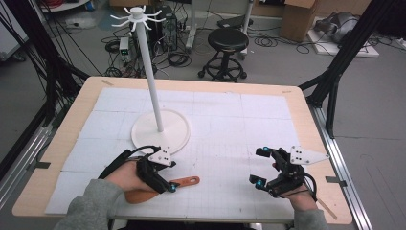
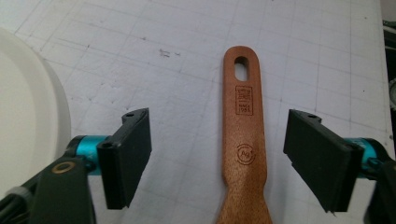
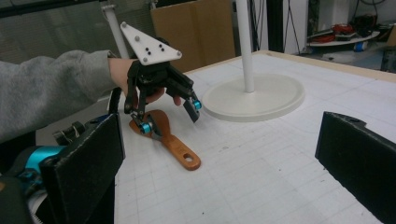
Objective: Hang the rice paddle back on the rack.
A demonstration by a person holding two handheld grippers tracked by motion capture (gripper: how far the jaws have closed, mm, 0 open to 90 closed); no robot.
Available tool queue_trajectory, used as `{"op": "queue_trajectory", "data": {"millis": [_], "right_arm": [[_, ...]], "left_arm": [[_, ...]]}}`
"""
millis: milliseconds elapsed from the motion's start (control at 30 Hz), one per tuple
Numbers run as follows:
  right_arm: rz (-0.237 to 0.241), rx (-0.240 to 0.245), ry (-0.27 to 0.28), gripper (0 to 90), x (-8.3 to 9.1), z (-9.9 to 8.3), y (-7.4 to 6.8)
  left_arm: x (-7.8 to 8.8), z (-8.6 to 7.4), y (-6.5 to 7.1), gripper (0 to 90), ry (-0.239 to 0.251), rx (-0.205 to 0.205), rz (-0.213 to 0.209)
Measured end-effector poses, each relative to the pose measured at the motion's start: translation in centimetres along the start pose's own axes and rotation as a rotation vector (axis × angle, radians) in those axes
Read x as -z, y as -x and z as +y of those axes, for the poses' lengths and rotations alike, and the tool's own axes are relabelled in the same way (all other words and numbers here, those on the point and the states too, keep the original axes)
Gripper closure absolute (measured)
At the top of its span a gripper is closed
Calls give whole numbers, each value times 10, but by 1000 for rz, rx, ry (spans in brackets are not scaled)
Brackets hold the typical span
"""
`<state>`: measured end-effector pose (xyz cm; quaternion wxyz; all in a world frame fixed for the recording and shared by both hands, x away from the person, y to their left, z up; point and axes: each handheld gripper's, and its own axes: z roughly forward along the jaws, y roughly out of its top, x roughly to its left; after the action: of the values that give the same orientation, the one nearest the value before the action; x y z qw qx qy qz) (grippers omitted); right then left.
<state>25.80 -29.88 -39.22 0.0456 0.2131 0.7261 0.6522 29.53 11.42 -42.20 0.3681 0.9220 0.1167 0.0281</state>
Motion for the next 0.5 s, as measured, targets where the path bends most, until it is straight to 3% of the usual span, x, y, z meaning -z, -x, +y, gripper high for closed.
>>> {"op": "queue_trajectory", "data": {"millis": [100,500], "right_arm": [[-2,-1,-7,0,-1,0,0],[1,3,-15,0,-1,-1,0]], "left_arm": [[-1,0,-2,257,10,21,1],[-12,-2,-1,288,-69,1,-10]]}}
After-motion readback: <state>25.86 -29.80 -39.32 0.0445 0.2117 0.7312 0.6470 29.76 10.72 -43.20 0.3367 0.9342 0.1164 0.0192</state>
